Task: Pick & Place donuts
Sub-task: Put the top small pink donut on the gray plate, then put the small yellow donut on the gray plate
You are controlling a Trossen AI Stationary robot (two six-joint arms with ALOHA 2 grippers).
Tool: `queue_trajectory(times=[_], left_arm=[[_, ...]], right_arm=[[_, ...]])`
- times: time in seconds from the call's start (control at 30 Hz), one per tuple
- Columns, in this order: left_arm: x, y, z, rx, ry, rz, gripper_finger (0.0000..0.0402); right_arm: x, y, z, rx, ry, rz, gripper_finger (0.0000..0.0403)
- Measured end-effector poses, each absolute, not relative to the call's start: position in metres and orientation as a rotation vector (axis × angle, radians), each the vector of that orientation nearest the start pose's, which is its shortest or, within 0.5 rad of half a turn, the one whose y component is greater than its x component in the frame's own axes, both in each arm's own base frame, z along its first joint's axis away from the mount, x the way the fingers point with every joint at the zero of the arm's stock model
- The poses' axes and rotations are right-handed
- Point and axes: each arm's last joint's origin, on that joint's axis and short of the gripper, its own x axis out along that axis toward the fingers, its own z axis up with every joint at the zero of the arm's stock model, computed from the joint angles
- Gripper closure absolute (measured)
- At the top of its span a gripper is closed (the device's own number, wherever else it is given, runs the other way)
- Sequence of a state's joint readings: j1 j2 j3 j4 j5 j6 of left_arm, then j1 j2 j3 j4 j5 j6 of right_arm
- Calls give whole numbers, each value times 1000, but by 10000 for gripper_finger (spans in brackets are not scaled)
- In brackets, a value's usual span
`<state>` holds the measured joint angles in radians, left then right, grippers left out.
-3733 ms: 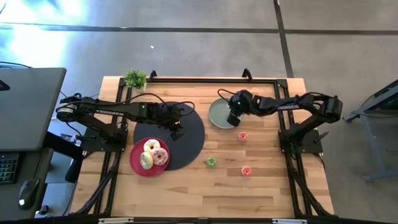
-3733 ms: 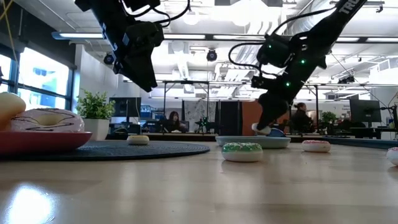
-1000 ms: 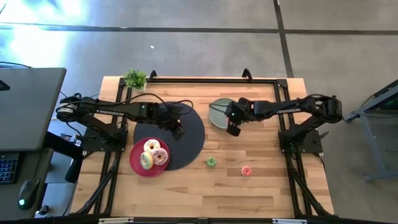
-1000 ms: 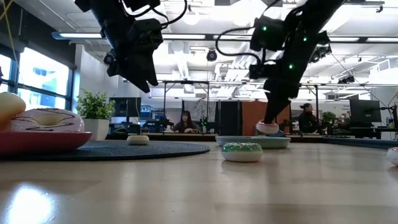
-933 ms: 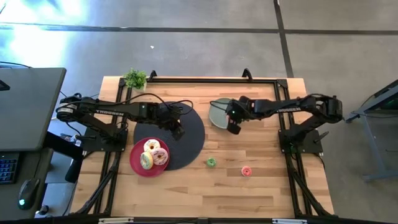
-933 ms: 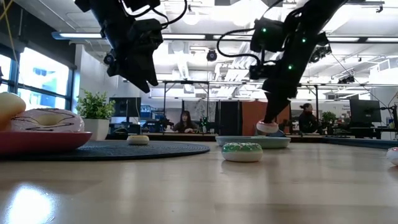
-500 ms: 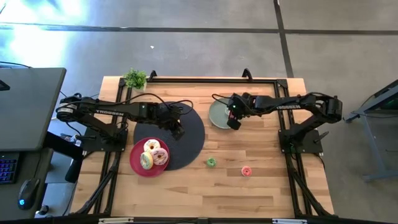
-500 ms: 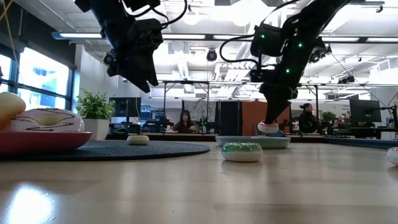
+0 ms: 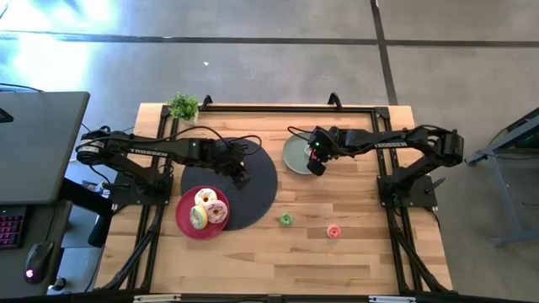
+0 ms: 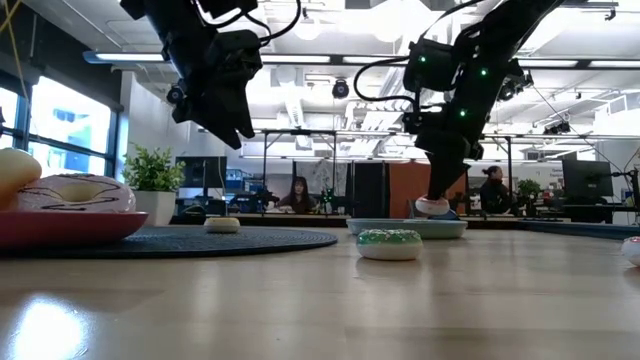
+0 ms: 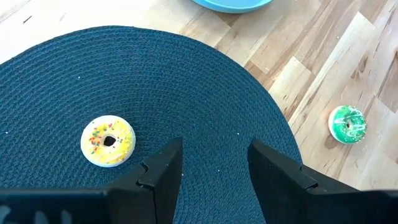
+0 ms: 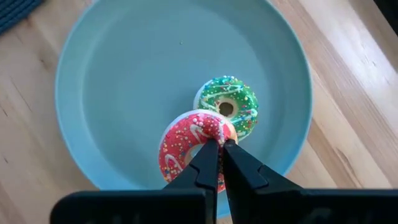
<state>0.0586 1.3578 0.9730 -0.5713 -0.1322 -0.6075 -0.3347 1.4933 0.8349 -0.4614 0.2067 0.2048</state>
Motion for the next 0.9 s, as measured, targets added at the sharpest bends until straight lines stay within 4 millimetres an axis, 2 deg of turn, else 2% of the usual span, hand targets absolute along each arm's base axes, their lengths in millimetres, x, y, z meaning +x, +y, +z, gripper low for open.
queue_trajectory(times=[0.5,0.6,0.77,0.9], left_arm=[[269,20,246,-524,871,460,227],[269,20,246,-523,871,460,227],[269,20,246,-524,871,459,227],[269,20,246,-524,871,459,227]], right_arm=[[255,-87,176,259,1106,-580,396],[255,-85,171,254,1078,-577,392],[247,-83,155,233,1071,-582,372],[245,-83,152,191,1081,-573,336]])
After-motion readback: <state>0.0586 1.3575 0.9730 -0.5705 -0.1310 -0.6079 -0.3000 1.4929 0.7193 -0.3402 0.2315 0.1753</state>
